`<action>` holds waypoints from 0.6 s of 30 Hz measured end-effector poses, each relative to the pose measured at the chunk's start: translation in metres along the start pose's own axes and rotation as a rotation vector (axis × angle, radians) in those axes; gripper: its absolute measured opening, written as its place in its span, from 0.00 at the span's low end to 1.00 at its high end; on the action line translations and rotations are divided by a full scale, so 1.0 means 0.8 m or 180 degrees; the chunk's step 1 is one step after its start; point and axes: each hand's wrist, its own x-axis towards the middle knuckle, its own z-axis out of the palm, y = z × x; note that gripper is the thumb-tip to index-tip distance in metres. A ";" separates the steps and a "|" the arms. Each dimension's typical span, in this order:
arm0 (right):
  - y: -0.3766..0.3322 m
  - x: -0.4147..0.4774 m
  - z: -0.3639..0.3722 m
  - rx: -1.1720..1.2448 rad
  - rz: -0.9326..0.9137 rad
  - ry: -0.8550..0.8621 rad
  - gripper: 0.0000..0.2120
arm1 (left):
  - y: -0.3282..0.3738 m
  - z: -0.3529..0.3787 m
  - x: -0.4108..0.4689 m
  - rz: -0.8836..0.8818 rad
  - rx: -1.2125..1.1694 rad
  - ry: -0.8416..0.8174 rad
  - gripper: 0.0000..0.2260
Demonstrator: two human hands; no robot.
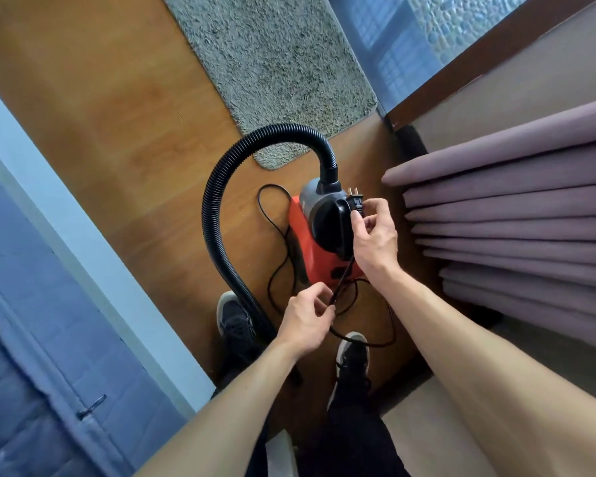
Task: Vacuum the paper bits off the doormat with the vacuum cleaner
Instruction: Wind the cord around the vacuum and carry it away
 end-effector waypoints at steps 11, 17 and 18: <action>0.048 0.042 0.010 -0.0138 -0.0139 -0.0187 0.05 | -0.007 0.052 0.033 -0.0199 -0.0033 0.0239 0.05; 0.077 0.072 0.025 -0.0366 -0.0375 -0.0276 0.09 | -0.008 0.095 0.066 -0.0226 -0.0193 0.0405 0.04; 0.083 0.078 0.030 -0.0370 -0.0408 -0.0301 0.09 | -0.009 0.101 0.073 -0.0243 -0.0229 0.0454 0.05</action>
